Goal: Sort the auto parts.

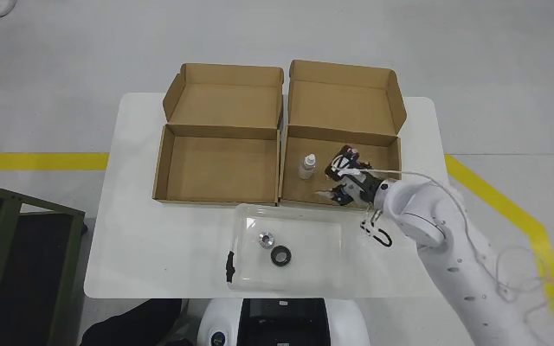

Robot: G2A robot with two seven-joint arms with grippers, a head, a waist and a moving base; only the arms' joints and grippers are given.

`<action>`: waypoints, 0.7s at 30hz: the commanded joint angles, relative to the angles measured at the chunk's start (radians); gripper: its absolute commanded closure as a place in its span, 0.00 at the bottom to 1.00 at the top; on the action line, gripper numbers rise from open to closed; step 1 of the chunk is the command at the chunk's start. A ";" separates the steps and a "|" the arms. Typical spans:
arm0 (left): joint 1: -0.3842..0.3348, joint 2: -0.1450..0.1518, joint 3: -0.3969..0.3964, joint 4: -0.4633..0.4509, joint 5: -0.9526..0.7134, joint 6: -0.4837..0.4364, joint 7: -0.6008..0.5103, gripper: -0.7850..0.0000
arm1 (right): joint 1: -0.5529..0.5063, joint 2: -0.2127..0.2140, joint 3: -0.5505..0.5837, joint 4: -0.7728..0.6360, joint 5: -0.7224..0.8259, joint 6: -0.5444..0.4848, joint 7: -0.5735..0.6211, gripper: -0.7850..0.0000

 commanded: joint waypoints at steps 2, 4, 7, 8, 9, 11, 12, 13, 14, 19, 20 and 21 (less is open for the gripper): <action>0.000 0.000 0.000 0.000 0.000 0.000 0.000 0.00 | -0.054 0.010 0.037 -0.076 0.019 -0.055 -0.020 0.00; 0.000 0.000 0.000 0.000 0.000 0.000 0.000 0.00 | -0.085 0.016 0.050 -0.115 0.024 -0.108 -0.034 0.00; 0.000 0.000 0.000 0.000 0.000 0.000 0.000 0.00 | -0.121 0.023 0.049 -0.160 0.011 -0.199 -0.059 0.00; 0.000 0.000 0.000 0.000 0.000 0.000 0.000 0.00 | -0.128 0.025 0.046 -0.167 0.000 -0.228 -0.068 0.00; 0.000 0.000 0.000 0.000 0.000 0.000 0.000 0.00 | -0.134 0.027 0.037 -0.173 -0.013 -0.260 -0.074 0.00; 0.000 0.000 0.000 0.000 0.000 0.000 0.000 0.00 | -0.141 0.029 0.019 -0.173 -0.035 -0.298 -0.087 0.00; 0.000 0.000 0.000 0.000 0.000 0.000 0.000 0.00 | -0.141 0.030 0.010 -0.170 -0.044 -0.312 -0.094 0.00; 0.000 0.000 0.000 0.000 0.000 0.000 0.000 0.00 | -0.141 0.030 -0.003 -0.164 -0.049 -0.330 -0.101 0.00; 0.000 0.000 0.000 0.000 0.000 0.000 0.000 0.00 | -0.138 0.030 -0.014 -0.158 -0.054 -0.345 -0.108 0.00; 0.000 0.000 0.000 0.000 0.000 0.000 0.000 0.00 | -0.123 0.030 -0.079 -0.131 -0.085 -0.429 -0.134 0.00; 0.000 0.000 0.000 0.000 0.000 0.000 0.000 0.00 | -0.120 0.030 -0.090 -0.127 -0.092 -0.441 -0.138 0.00; 0.000 0.000 0.000 0.000 0.000 0.000 0.000 0.00 | -0.118 0.030 -0.106 -0.122 -0.101 -0.458 -0.139 0.00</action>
